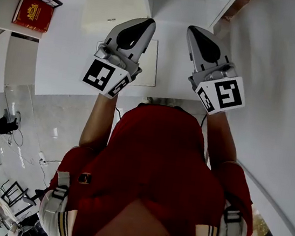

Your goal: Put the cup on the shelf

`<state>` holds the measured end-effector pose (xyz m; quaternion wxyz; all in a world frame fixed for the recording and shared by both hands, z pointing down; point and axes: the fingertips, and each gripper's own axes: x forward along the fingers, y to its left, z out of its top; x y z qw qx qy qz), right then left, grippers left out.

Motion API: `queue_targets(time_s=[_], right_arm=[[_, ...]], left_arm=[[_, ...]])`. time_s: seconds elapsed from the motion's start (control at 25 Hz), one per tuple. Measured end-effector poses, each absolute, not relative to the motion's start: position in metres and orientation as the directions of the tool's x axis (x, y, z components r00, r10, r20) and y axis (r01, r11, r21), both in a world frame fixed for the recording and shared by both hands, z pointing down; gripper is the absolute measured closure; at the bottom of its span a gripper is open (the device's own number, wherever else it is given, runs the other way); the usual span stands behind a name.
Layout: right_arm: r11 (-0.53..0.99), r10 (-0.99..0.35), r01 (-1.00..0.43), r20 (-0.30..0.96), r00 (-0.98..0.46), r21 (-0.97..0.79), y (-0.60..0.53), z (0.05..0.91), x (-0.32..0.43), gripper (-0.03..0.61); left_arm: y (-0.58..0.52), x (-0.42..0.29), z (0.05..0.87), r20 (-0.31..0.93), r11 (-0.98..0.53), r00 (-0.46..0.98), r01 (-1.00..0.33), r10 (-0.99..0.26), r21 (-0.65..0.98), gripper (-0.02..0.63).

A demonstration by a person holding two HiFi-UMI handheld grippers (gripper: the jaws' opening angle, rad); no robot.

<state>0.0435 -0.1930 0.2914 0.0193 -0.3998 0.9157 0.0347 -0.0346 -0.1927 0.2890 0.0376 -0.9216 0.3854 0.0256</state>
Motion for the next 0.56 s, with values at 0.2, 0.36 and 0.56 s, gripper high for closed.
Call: queue_targets(time_s=[0.2,0.36,0.56], right_arm=[[0.68,-0.728,-0.731,-0.07,-0.682,0.052,-0.1924,0.2892,0.0447,0.581],[0.678,-0.729,-0.733,-0.075,-0.68,0.051,-0.1941,0.2885,0.0477,0.581],[0.676,-0.731,-0.735,-0.08,-0.678,0.052,-0.1954,0.2869,0.0505,0.581]], left_arm=[[-0.1924,-0.0333,0.288,-0.08,-0.698,0.7,-0.714,-0.71,-0.053,0.607],[-0.1934,-0.0321,0.2877,-0.082,-0.696,0.697,-0.716,-0.712,-0.053,0.607],[-0.1933,-0.0316,0.2873,-0.083,-0.691,0.692,-0.721,-0.717,-0.051,0.607]])
